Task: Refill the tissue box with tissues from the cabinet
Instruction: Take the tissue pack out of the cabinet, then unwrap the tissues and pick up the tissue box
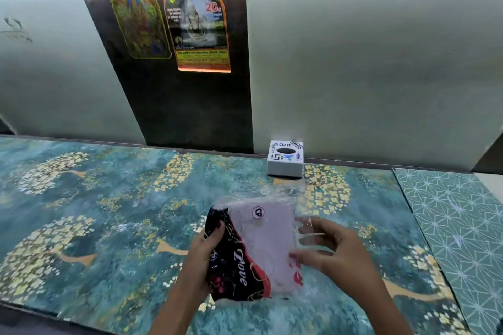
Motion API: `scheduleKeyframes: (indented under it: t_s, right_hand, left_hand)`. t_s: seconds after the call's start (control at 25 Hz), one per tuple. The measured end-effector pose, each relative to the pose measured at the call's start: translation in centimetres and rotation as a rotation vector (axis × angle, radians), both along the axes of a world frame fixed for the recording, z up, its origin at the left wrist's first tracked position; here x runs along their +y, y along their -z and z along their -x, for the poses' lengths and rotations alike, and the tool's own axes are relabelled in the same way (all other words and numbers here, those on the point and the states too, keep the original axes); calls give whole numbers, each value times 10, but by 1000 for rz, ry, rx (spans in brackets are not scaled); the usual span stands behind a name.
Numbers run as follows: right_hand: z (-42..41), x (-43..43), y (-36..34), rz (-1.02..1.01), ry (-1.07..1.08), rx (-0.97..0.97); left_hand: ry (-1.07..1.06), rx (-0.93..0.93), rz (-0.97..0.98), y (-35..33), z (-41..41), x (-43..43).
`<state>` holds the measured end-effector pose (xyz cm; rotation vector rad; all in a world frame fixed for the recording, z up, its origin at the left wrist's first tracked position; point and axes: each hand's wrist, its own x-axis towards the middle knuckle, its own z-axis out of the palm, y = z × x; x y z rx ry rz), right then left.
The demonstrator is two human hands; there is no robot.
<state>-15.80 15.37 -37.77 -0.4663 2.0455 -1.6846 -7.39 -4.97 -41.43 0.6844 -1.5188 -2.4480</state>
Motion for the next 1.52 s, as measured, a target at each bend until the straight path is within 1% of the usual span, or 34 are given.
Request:
scheduleKeyframes:
  t_s: [0.04,0.12,0.16,0.24,0.32,0.4,0.44,0.52,0.68,0.72,0.8,0.88,0.96,1.04,1.12,1.2,1.24,1.32,1.36,1.4,1.44,1.48,1.52]
  right_hand:
    - [2,-3,2,-68,-36,-13]
    - [3,-12,7,-179,-42,-75]
    - [2,-17,7,-176,-24,-117]
    - [4,-22,18,-80,43,-194]
    - [15,-21,35,7,79,-316]
    - [33,-19,53,12,124,-434]
    - [43,-18,57,15,152,-434]
    - [67,-12,60,71,267,-343]
    - [106,22,56,123,603,-160]
    - [112,31,53,140,653,-112]
    - [120,42,46,209,694,-9]
    - [123,42,40,267,681,62]
    - [123,33,40,327,627,72]
    - [120,20,50,345,579,16]
    - [116,4,69,261,503,-105]
    - [111,-13,99,69,398,-204]
    - [108,-19,115,-33,365,-217]
    - [107,-28,139,-169,357,-212]
    - [108,-30,144,-209,358,-212]
    - [111,-31,145,-251,344,-204]
    - [114,-32,146,-299,321,-185]
    - [117,-33,147,-344,305,-164]
    - [120,-34,148,-374,303,-142]
  left_hand:
    - [21,6,-13,3,3,-1]
    - [58,22,-34,8,12,0]
    - [80,27,-30,10,18,1]
    - [115,9,6,13,29,6]
    - [131,-33,42,18,44,10]
    - [139,-82,83,23,60,13]
    - [129,-104,96,26,68,13]
    - [83,-147,103,34,85,12]
    - [-36,-195,30,46,99,4]
    - [-47,-215,26,51,99,1]
    - [-42,-299,42,66,102,-5]
    - [11,-408,106,80,110,-9]
    - [60,-476,192,91,119,-9]
    - [79,-500,291,98,130,-6]
    - [143,-516,423,100,141,-2]
    - [251,-510,542,98,149,0]
    - [279,-518,571,98,152,-1]
    - [292,-549,547,98,156,-3]
    - [267,-546,543,99,157,-4]
    - [212,-531,593,99,156,-2]
    - [124,-489,694,100,154,-1]
    - [20,-399,842,100,151,1]
    - [-28,-242,1005,98,148,4]
